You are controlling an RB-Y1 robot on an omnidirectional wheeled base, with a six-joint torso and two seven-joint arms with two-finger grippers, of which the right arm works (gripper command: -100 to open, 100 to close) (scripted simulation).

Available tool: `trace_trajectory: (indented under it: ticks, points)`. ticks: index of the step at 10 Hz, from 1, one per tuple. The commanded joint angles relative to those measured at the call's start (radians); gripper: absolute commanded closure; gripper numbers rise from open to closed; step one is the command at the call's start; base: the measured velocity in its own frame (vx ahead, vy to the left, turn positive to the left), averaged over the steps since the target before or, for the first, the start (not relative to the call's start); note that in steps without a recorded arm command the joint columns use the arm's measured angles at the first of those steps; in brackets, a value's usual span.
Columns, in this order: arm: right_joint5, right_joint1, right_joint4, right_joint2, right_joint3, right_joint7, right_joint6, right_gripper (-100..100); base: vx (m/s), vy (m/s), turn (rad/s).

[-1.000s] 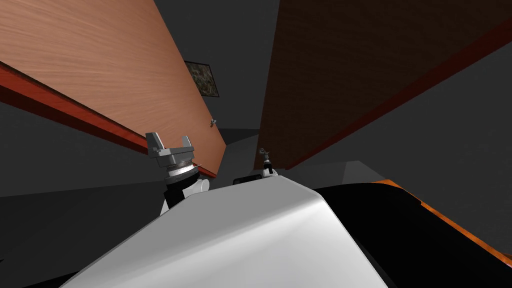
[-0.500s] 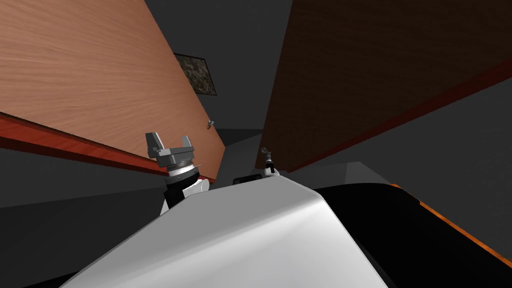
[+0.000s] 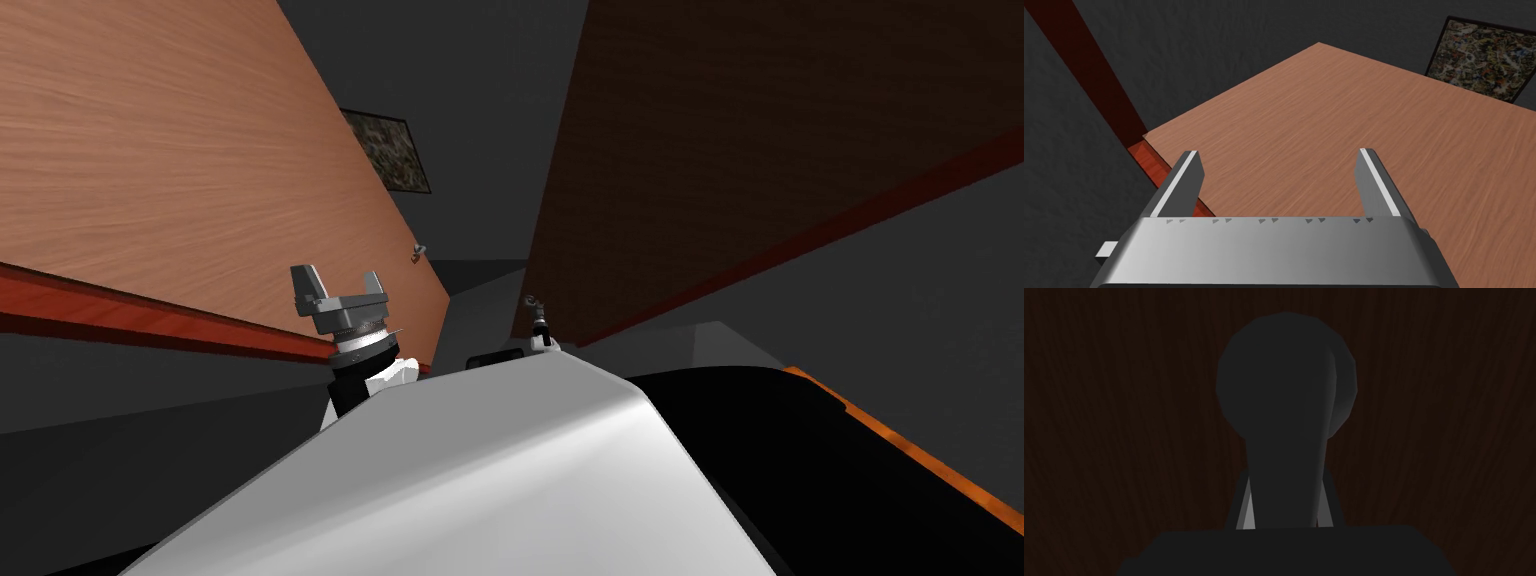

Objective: Push the door open

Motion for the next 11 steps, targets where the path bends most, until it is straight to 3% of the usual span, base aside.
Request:
trace_trajectory:
  ticks: [1, 6, 11]
  points:
    - [-0.014, 0.0, -0.012, -0.021, -0.029, 0.003, -0.001, 100, 0.208, 0.076, -0.109]
    - [-0.048, 0.001, -0.014, -0.024, -0.089, 0.018, 0.0, 100, 0.181, 0.05, -0.064]
    - [-0.08, 0.002, -0.015, -0.01, -0.148, 0.033, 0.001, 100, 0.192, 0.062, -0.083]
